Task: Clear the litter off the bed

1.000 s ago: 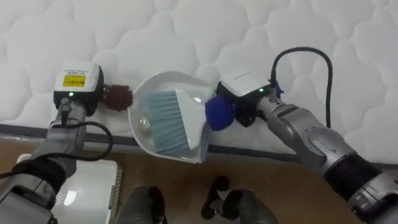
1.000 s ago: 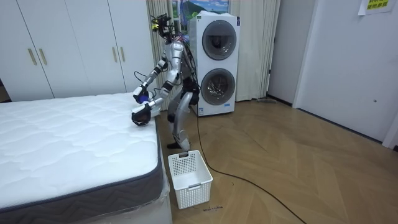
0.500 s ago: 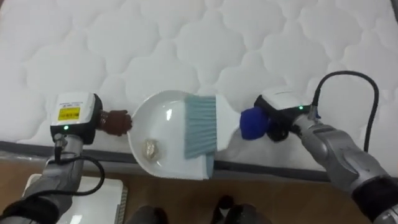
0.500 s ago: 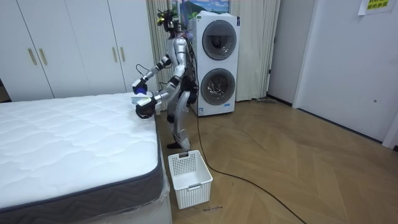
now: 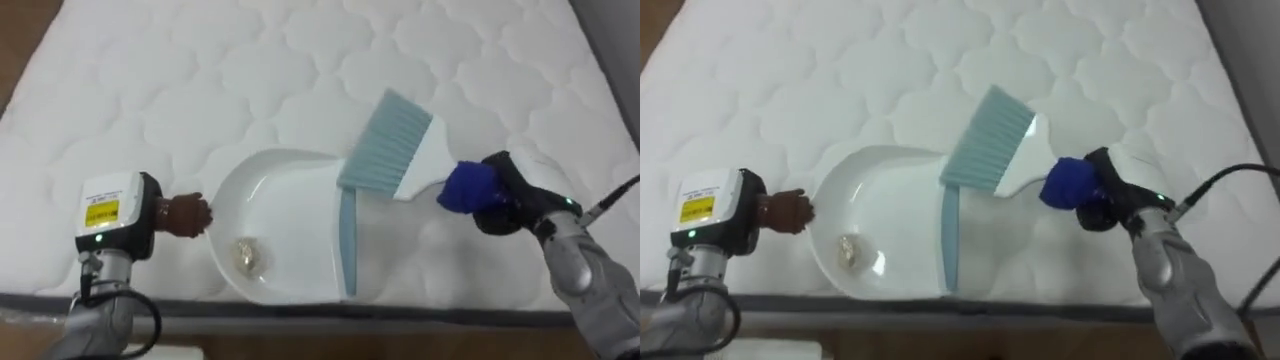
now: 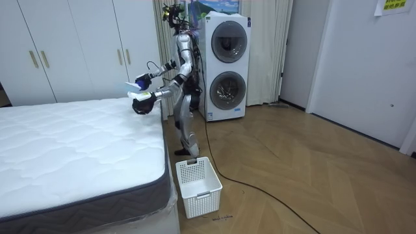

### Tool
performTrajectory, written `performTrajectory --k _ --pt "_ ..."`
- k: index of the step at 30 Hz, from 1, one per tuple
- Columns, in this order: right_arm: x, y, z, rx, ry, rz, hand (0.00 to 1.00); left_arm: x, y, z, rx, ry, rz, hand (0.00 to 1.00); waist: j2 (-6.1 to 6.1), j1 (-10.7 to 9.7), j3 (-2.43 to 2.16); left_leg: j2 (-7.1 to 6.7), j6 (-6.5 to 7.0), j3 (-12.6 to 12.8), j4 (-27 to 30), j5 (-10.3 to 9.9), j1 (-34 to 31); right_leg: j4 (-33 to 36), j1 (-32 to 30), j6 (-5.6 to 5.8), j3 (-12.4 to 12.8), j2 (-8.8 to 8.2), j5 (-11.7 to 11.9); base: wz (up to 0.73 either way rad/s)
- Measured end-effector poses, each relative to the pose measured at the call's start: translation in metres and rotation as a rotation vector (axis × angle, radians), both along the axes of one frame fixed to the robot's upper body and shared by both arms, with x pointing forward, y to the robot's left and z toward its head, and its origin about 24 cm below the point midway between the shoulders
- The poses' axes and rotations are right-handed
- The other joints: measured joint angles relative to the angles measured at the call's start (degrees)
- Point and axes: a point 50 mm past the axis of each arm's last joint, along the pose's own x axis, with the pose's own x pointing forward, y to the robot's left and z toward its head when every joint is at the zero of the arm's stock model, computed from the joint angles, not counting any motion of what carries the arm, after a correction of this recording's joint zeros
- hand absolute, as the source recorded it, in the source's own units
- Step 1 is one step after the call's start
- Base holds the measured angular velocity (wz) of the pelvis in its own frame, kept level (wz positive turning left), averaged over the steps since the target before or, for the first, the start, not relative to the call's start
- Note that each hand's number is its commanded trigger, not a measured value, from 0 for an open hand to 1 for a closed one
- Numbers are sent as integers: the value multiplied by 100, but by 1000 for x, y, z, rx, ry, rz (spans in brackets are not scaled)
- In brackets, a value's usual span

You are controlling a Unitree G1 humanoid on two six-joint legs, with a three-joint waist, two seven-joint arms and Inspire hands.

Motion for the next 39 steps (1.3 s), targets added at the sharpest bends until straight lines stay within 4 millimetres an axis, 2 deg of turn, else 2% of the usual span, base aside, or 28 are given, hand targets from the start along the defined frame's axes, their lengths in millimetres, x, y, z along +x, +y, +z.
performTrajectory --k 1,3,7,9,11,13,16,19,23,27,33,39 --pt "-1 -2 0 12 -6 -13 38 0 0 1 -2 -3 -1 100 15 -11 -7 -4 -2 -1 -23 1 42 -43 51 11 2 17 7 -8" --pt "-4 -3 -2 70 -30 -57 0 -5 1 1 -9 -8 6 100 32 -24 -10 -11 -16 3 -156 9 249 -151 233 35 26 60 21 -8" --pt "-12 -5 -5 156 -45 -106 0 -17 2 -6 -15 21 15 100 63 -131 -17 -30 -60 15 -428 35 552 -348 502 78 30 126 47 0" --pt "-16 -7 -9 221 -45 -137 0 -25 3 -12 -22 50 21 100 82 -179 -21 -38 -87 12 -555 55 727 -394 638 80 112 169 46 0" --pt "-22 -8 -13 262 -43 -170 0 -27 1 -12 -33 57 17 100 86 -173 -22 -43 -105 4 -639 80 837 -476 756 90 118 197 44 2" --pt "-26 -6 -17 297 -51 -203 0 -26 0 -10 -54 46 31 100 91 -168 -26 -111 -118 1 -763 138 974 -551 858 157 163 195 11 4" --pt "-29 -4 -22 366 -49 -233 0 -26 -3 -6 -72 26 32 100 123 -162 -44 -122 -127 -2 -889 185 1106 -630 972 167 172 202 8 3" --pt "-34 -3 -27 495 -77 -314 0 -32 -3 -1 -85 -4 27 100 154 -150 -59 -127 -178 -9 -1126 237 1423 -874 1290 201 179 283 30 1" --pt "-35 -11 -22 546 -145 -390 0 -37 -3 -4 -96 9 41 100 226 -144 -91 -120 -197 -17 -1238 256 1627 -1041 1540 231 180 344 51 2" --pt "-35 -6 -8 615 -231 -398 0 -41 -4 -2 -119 26 57 100 311 -123 -114 -122 -221 -16 -1319 274 1736 -1133 1645 233 190 393 59 0" --pt "-33 8 -9 684 -249 -396 0 -40 -9 3 -191 9 58 100 376 -109 -119 -120 -259 -41 -1394 296 1833 -1242 1795 233 247 463 63 2" --pt "-31 11 -6 700 -274 -393 0 -38 -1 14 -201 -24 83 100 408 -104 -114 -120 -265 -76 -1413 299 1857 -1246 1835 233 220 469 63 2"
